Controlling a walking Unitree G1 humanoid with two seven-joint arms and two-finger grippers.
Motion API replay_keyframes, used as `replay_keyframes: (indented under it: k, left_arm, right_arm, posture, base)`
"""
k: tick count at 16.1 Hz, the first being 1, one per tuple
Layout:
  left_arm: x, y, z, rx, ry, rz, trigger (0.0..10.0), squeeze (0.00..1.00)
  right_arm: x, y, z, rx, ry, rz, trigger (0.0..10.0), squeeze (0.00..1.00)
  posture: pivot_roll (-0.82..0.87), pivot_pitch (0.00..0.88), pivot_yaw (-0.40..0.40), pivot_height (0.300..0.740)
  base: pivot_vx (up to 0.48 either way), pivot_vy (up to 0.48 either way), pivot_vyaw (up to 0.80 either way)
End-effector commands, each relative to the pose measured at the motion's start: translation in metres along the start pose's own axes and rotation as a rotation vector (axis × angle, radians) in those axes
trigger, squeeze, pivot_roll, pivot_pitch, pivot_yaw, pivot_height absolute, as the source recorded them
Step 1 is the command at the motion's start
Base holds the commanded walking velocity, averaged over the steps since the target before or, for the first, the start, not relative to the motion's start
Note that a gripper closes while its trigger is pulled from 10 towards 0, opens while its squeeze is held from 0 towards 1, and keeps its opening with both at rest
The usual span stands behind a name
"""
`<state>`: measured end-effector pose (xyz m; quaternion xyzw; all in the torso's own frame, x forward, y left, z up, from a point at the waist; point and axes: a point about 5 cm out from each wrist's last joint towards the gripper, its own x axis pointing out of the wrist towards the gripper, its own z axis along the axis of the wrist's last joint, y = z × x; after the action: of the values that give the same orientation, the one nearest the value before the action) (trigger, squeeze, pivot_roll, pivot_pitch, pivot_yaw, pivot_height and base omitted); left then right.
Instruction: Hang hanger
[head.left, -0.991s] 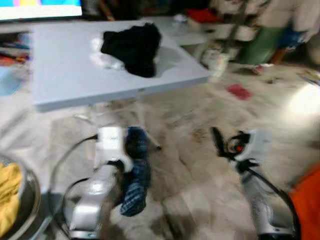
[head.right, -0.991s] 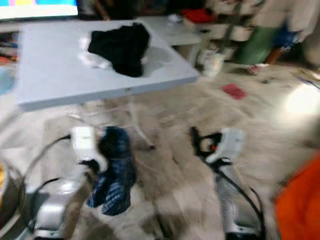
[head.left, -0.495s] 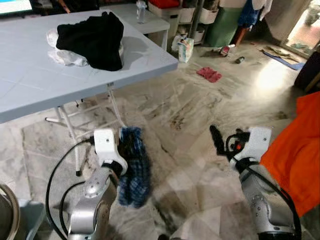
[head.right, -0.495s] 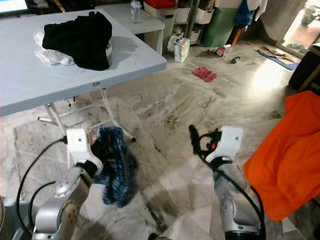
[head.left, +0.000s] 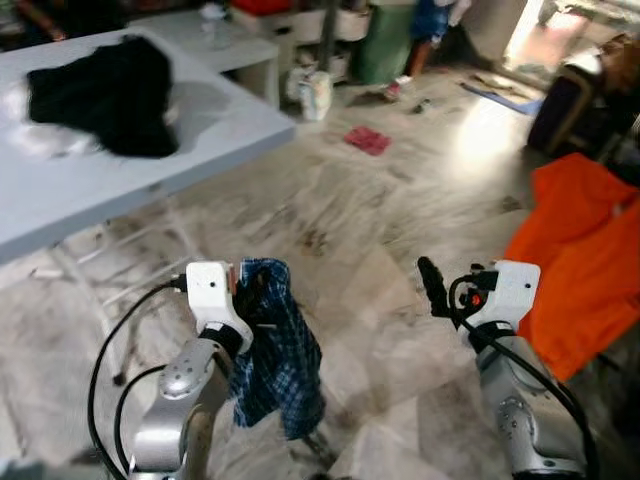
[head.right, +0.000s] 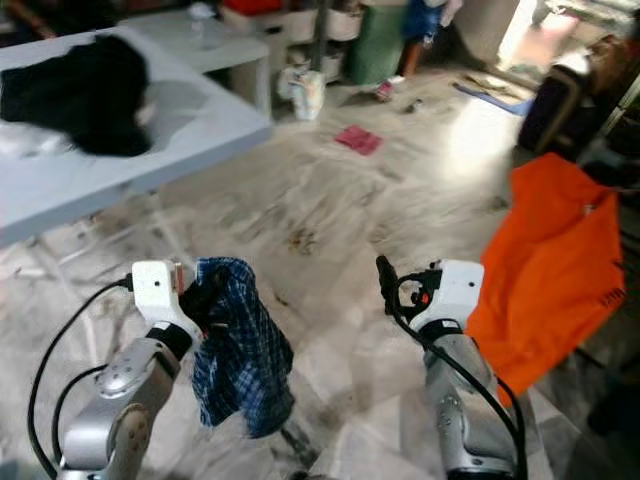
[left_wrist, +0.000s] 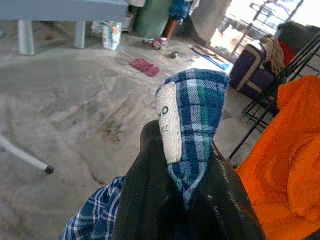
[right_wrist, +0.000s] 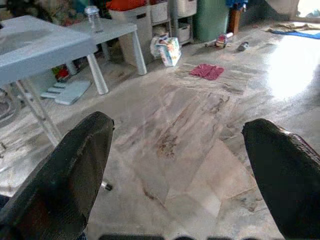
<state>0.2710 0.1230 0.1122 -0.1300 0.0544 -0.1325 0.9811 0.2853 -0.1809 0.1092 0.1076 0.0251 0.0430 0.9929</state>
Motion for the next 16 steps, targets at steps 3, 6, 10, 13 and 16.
replay_keyframes:
  k: [3,6,10,13,16]
  left_arm:
    - [0.000,0.003,0.006,0.038,0.014,-0.062,10.0,0.00]
    - [0.003,0.011,0.012,0.055,0.012,-0.065,10.0,0.00]
    - [0.004,0.011,0.012,0.054,0.013,-0.063,10.0,0.00]
    - [0.004,0.011,0.012,0.054,0.013,-0.063,10.0,0.00]
    - [0.004,0.011,0.012,0.054,0.013,-0.063,10.0,0.00]
  right_arm:
    - [0.000,-0.002,-0.002,0.044,-0.040,-0.060,10.0,0.00]
    - [-0.006,-0.001,-0.011,0.057,-0.023,-0.079,10.0,0.00]
    - [-0.007,-0.002,-0.012,0.054,-0.022,-0.078,10.0,0.00]
    - [-0.007,-0.002,-0.012,0.054,-0.022,-0.078,10.0,0.00]
    - [-0.007,-0.002,-0.012,0.054,-0.022,-0.078,10.0,0.00]
  posture:
    - [0.08,0.059,-0.014,0.740]
    - [0.08,0.055,-0.011,0.740]
    - [0.08,0.056,-0.013,0.740]
    - [0.08,0.056,-0.013,0.740]
    - [0.08,0.056,-0.013,0.740]
  base:
    - [0.315,0.000,0.00]
    - [0.311,0.099,-0.13]
    - [0.296,0.296,-0.40]
    - [0.296,0.296,-0.40]
    - [0.296,0.296,-0.40]
